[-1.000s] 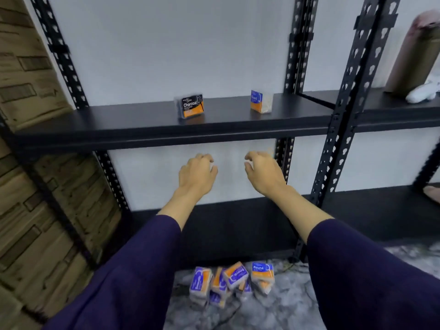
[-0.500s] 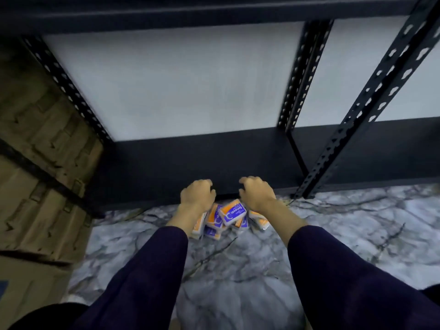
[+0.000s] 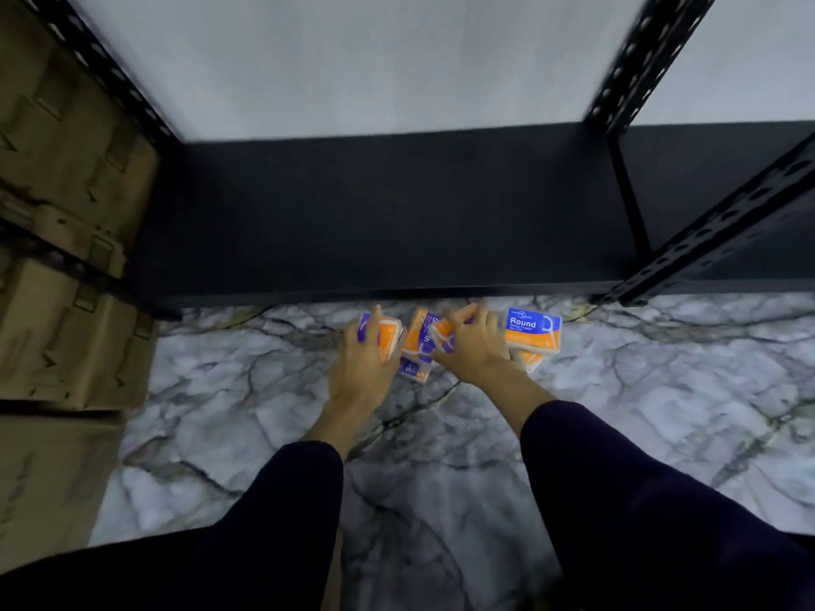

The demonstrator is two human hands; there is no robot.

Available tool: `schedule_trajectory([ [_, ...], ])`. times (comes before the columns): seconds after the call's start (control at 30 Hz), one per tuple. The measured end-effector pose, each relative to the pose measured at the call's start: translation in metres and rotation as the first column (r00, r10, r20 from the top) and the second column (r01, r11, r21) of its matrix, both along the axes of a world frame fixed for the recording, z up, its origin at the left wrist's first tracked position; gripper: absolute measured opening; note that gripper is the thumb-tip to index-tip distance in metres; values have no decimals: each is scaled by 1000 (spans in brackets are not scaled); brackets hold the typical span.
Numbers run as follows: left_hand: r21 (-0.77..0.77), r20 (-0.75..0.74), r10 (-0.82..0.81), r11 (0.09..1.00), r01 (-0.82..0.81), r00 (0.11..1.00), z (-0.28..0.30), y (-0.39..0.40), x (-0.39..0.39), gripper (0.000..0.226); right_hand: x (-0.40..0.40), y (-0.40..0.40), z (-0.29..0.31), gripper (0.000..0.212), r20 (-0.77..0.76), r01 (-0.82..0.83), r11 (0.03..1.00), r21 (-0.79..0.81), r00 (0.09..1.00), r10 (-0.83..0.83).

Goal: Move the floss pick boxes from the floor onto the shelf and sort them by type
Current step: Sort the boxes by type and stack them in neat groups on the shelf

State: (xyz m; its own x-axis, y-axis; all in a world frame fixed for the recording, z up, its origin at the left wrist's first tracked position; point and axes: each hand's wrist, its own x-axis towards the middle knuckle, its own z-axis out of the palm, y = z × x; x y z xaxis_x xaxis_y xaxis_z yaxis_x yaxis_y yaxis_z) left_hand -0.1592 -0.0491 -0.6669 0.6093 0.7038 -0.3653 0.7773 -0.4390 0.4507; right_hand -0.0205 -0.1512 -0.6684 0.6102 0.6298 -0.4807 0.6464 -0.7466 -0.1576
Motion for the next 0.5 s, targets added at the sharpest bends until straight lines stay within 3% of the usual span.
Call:
schedule_trajectory([
  [0.27, 81, 85, -21, 997, 14, 996, 11, 1, 0, 79, 3, 0, 8, 74, -16, 105, 971, 217, 994, -104],
  [0.37, 103, 150, 39, 993, -55, 988, 41, 5, 6, 89, 6, 3, 42, 74, 24, 94, 947, 309, 994, -106],
  [0.5, 177, 249, 21, 982, -67, 968, 101, 14, 13, 86, 10, 12, 115, 77, 47, 61, 891, 450, 995, -92],
])
